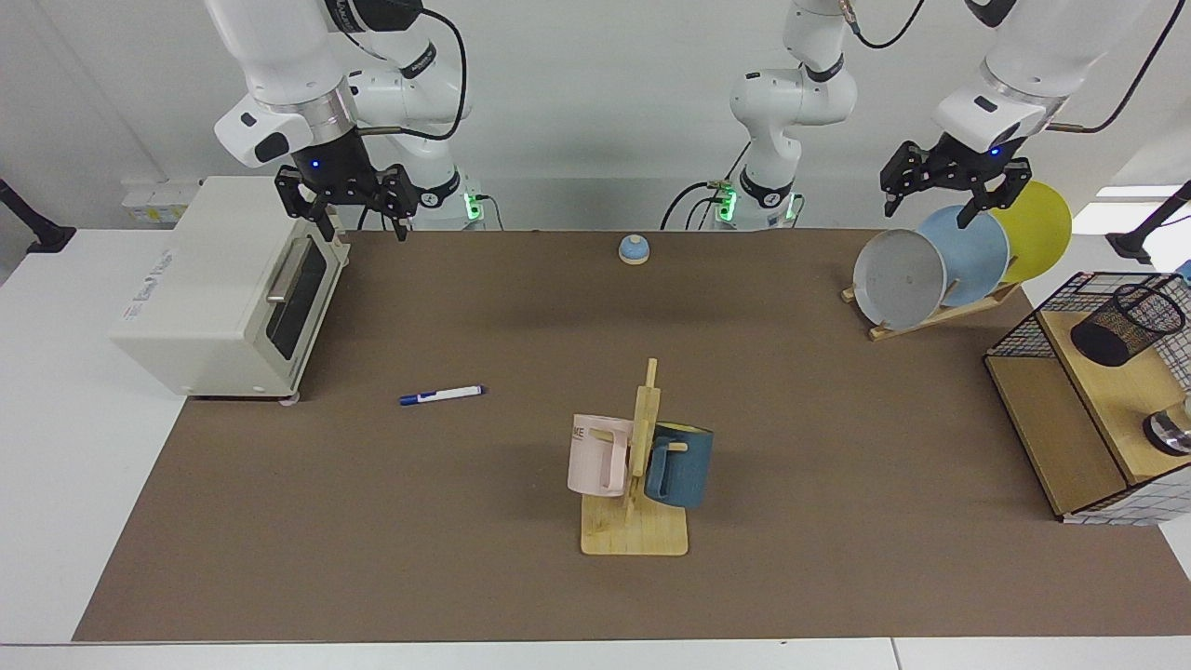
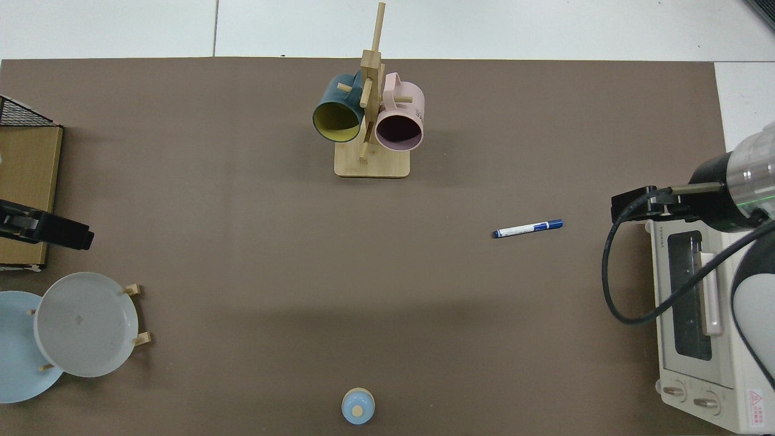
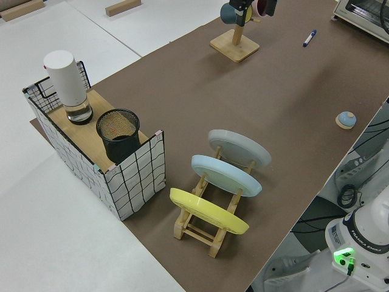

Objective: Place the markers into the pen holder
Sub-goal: 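Reach the right gripper toward the blue-capped white marker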

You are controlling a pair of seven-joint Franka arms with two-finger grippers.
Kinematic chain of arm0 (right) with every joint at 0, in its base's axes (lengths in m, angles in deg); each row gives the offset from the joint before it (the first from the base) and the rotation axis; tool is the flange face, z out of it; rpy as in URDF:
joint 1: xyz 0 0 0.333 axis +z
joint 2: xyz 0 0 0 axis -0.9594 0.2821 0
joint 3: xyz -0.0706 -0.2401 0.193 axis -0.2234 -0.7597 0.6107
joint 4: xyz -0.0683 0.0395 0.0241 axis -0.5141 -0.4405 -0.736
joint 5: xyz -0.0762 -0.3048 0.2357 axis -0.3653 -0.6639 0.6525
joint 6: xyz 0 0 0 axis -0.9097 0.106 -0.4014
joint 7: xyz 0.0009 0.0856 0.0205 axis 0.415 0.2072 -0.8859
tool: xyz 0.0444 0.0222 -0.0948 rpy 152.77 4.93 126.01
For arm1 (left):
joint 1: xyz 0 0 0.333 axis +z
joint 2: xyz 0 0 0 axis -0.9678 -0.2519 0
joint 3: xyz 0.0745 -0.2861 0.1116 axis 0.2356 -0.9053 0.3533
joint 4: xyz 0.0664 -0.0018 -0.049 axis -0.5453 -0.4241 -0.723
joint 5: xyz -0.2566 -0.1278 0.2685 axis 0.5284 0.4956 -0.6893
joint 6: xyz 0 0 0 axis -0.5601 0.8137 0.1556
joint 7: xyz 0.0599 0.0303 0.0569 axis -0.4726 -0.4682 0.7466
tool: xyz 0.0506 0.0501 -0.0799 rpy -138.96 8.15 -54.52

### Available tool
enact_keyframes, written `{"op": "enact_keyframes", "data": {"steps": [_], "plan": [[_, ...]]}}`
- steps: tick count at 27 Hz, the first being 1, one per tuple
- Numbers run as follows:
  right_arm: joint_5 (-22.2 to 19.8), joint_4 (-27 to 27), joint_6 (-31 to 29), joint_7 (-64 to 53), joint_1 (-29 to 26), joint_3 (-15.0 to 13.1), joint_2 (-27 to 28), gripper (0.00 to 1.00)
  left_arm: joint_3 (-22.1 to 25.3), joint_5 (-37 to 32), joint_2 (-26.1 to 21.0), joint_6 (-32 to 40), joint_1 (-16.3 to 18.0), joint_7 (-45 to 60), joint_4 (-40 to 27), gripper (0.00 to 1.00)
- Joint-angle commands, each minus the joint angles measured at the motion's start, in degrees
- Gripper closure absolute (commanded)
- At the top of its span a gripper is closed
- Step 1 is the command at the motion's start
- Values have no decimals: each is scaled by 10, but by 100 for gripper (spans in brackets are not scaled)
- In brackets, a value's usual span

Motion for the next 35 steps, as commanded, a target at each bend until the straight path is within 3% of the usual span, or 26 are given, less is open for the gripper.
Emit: {"op": "enact_keyframes", "data": {"steps": [1,8,16,26,35], "plan": [[5,4,-11,8,14,2,-3,0,-2,0,16,0,0,4,-18,0],[2,7,12,10,13,1,-11,0,-2,0,16,2,1,4,-18,0],[-2,30,-5,25,14,1,-14,0,-2,0,16,2,0,4,-19,0],[-2,98,-95,110,15,2,-6,0,-2,0,16,3,0,4,-19,0],[-1,208,-211,229,14,2,7,0,-2,0,21,3,0,3,-27,0]]}}
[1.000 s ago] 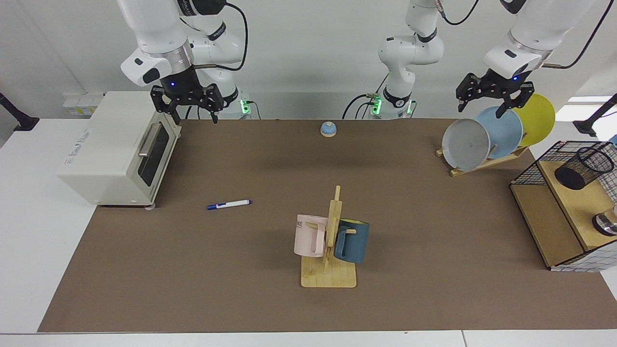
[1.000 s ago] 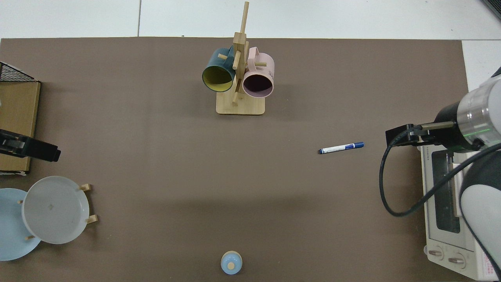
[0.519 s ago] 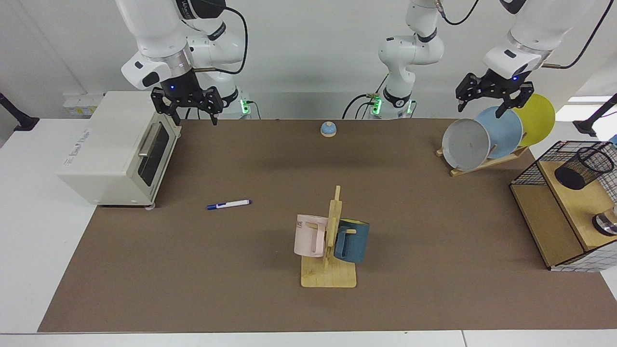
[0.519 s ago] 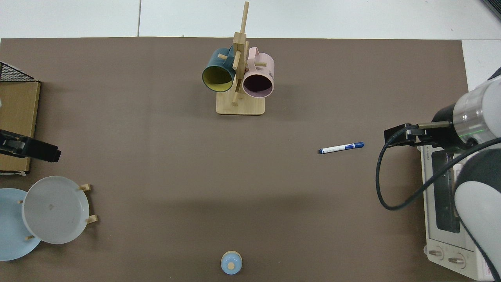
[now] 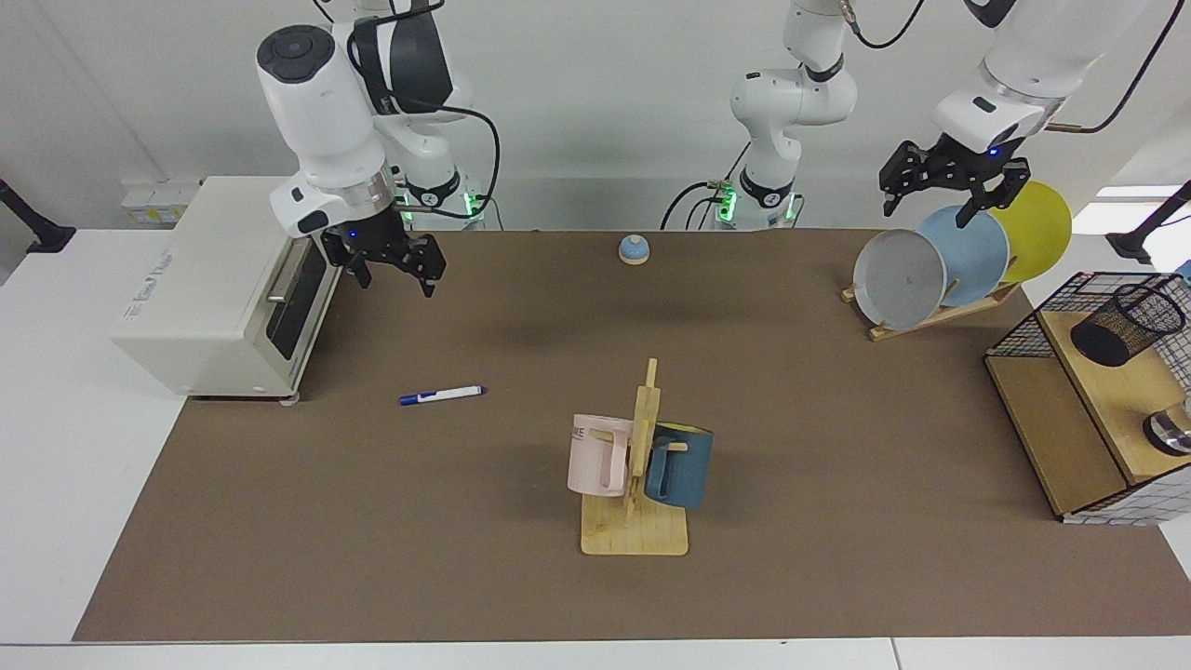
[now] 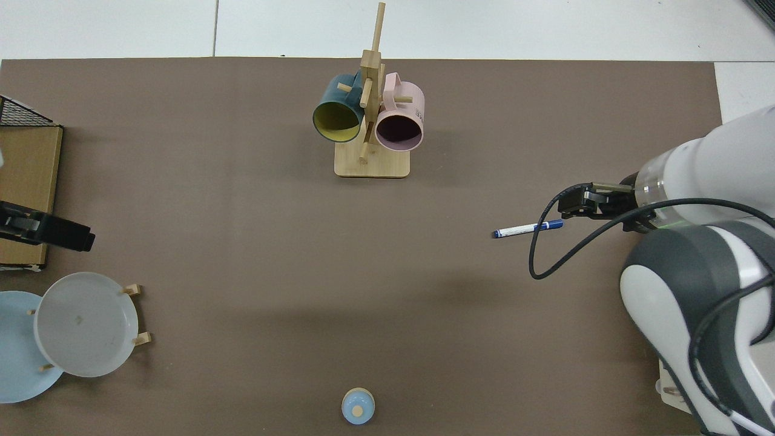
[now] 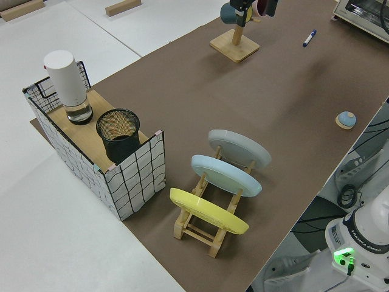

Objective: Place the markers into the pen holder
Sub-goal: 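Reach the right gripper toward the blue-capped white marker, then close the right gripper around the marker's middle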

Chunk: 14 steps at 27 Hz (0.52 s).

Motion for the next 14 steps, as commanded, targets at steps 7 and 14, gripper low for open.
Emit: {"op": "enact_keyframes", "data": {"steps": [7,14], "plan": [[4,82,-121,271,-5,2,39,0,-2,0,29,-2,-1,3,-39,0],[44,86,-148,405,-16,2,65,0,-2,0,33,-2,-1,1,-44,0]]}}
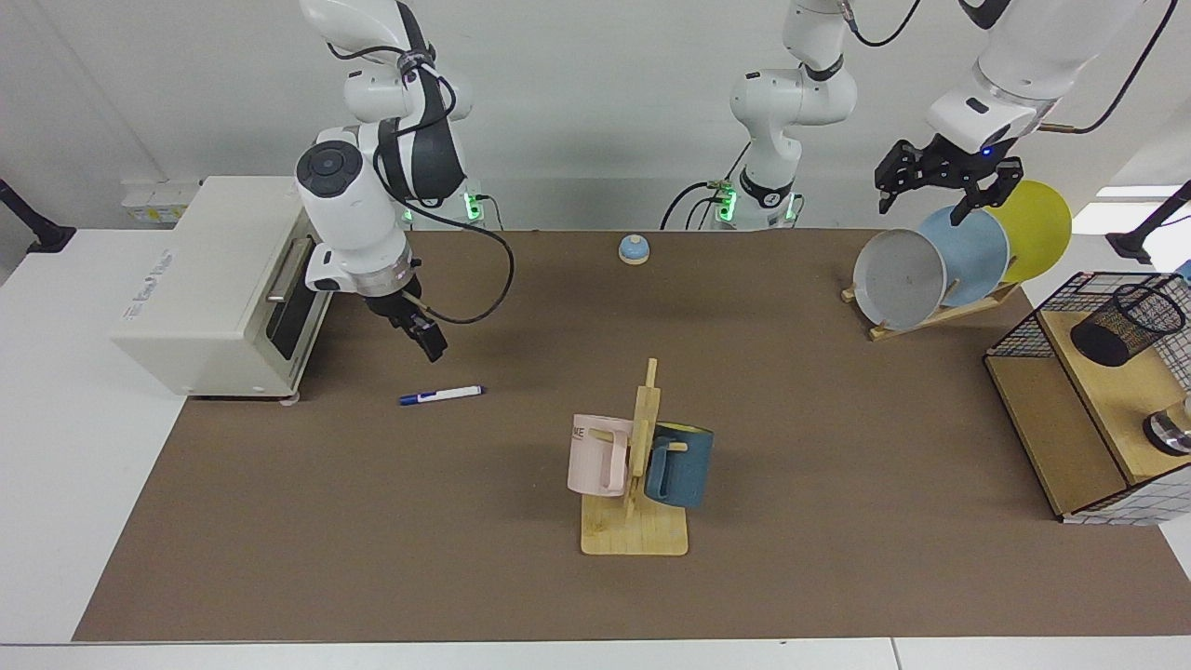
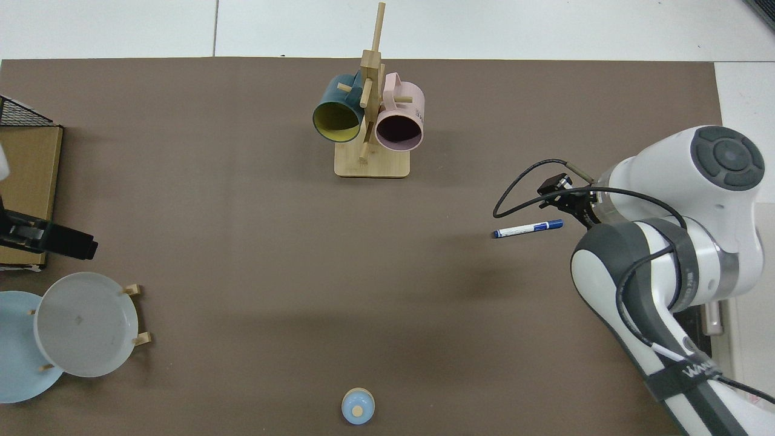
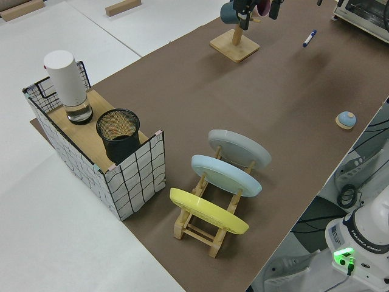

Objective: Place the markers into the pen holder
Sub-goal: 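Close the right gripper around the marker's middle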

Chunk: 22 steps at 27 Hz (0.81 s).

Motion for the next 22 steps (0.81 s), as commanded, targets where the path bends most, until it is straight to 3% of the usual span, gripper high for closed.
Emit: {"op": "enact_keyframes", "data": {"steps": [1,6,13,22], "plan": [[32,10,-34,106,-17,3,11,0,-1,0,20,-1,0,1,-24,0],[67,31,-53,161,-33,3,19,0,-1,0,21,-1,0,2,-26,0],[67,89,-153,209,-33,3,38,1,-2,0,21,0,-1,3,-25,0],[67,113,-244,232,-31,3,93,1,-1,0,22,2,0,11,-26,0]]}}
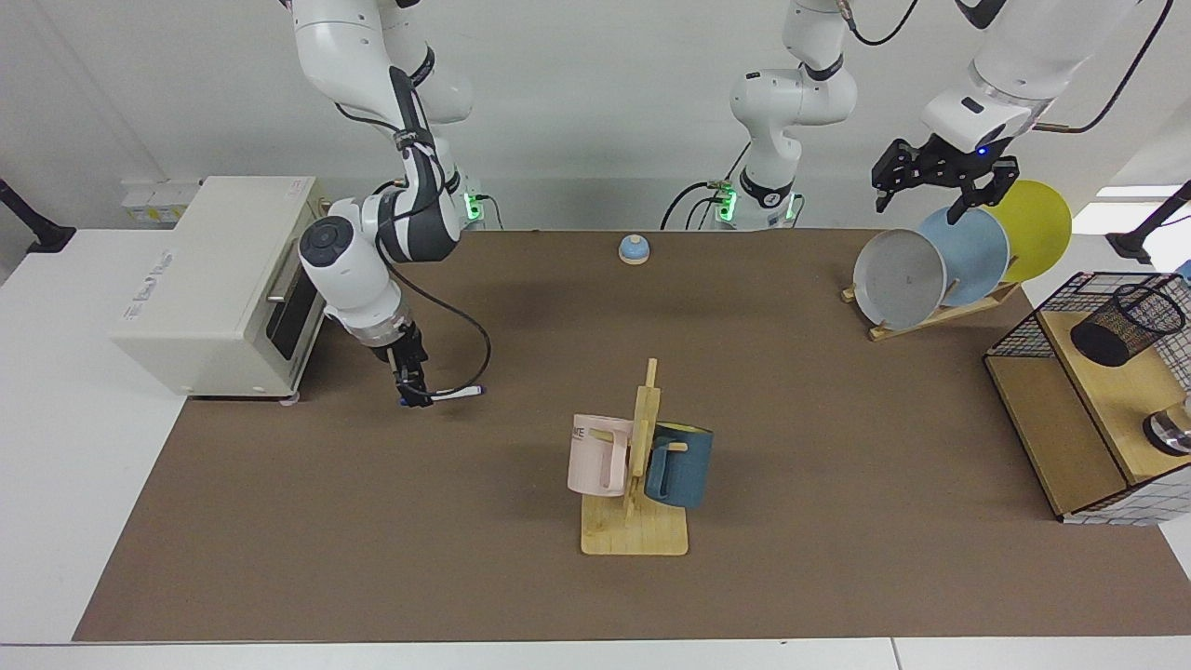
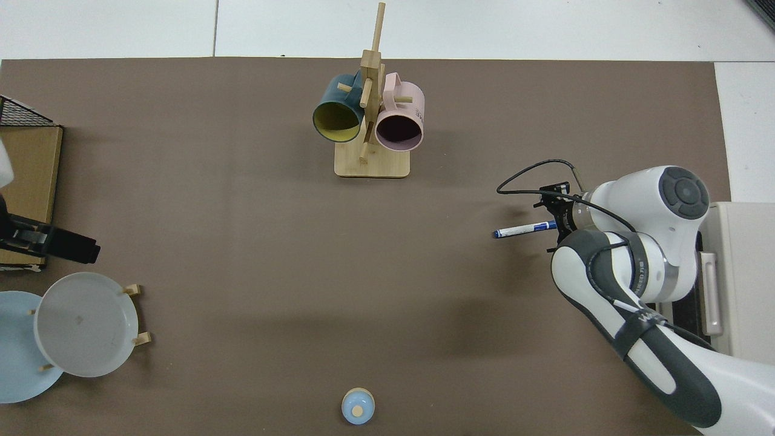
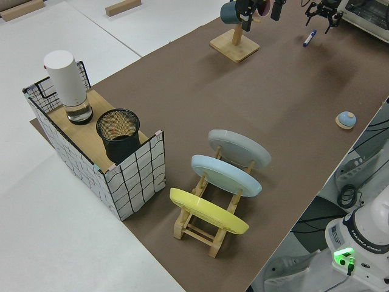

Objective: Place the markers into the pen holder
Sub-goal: 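Close the right gripper around the marker's middle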

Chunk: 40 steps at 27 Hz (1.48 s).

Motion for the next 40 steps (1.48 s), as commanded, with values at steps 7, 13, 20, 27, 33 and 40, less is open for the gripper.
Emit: {"op": "enact_keyframes", "data": {"steps": [7,13,20,27,33,40], "plan": [[7,11,-59,8,-7,4,32,1,2,0,18,-7,1,37,-18,0],[7,11,-62,7,-6,4,32,1,2,-1,18,-7,5,62,-18,0],[7,11,-61,5,-6,4,33,10,1,-1,18,-6,4,61,-18,0],[7,10,-61,6,-7,4,33,67,1,0,18,-2,4,59,-19,0],[7,8,-59,10,-6,4,34,97,1,0,18,-3,3,58,-18,0],[7,6,-55,14,-2,4,34,100,-1,0,17,-2,0,59,-18,0]]}}
